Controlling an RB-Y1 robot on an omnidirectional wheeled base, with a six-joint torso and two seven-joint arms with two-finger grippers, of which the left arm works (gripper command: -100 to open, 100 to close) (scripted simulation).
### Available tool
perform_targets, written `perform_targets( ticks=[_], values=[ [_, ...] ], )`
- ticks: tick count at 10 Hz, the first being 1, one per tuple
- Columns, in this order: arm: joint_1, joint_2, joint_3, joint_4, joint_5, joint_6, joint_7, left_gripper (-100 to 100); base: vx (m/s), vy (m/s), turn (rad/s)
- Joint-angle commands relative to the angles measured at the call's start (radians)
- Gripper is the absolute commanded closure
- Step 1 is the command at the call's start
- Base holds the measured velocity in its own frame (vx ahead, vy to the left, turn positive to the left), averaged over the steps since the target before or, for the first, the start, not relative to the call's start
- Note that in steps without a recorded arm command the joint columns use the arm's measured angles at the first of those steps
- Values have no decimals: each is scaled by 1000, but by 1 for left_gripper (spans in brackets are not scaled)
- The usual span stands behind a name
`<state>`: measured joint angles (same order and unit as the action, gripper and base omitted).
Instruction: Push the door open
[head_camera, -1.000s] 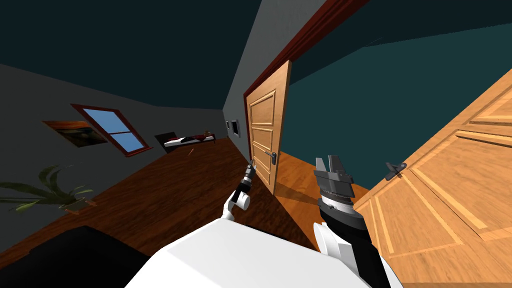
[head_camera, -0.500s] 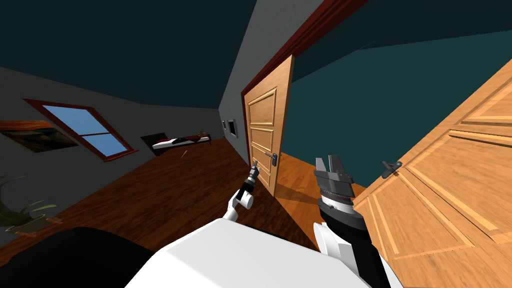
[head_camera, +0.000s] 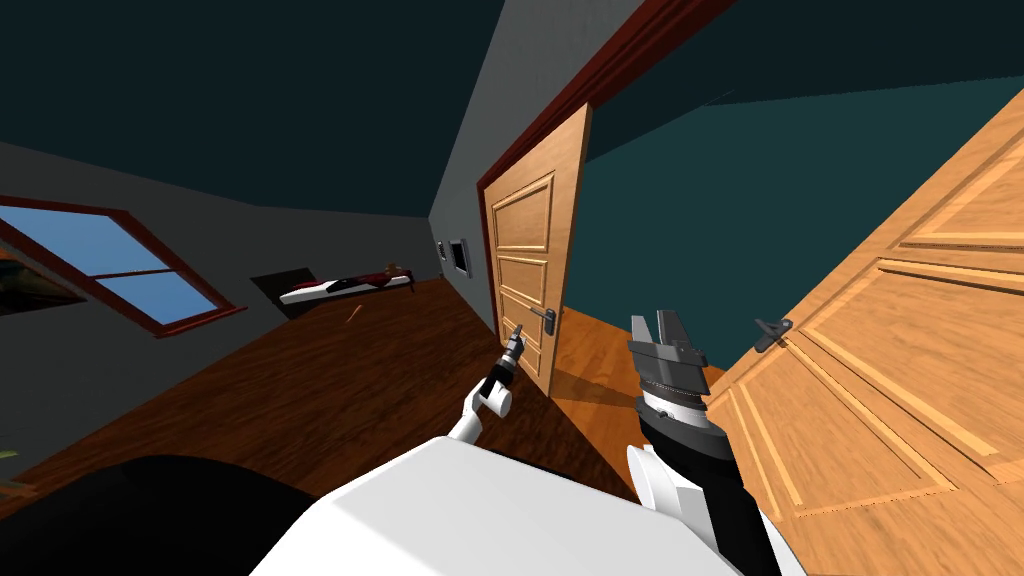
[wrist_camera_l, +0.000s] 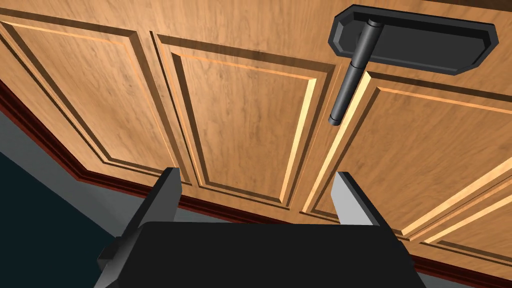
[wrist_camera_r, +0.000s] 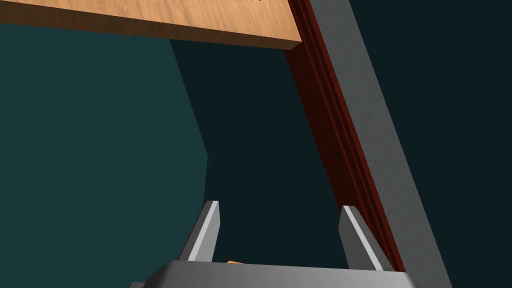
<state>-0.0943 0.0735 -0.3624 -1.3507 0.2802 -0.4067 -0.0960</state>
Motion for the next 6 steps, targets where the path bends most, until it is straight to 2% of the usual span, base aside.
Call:
perform_targets(
  ticks=[1, 6],
  values=[
    [-26, -2, -23, 48, 9, 4, -5, -100, 116, 111, -152],
    [-88, -14, -61, 149, 24, 10, -17, -100, 75, 98, -89]
  ],
)
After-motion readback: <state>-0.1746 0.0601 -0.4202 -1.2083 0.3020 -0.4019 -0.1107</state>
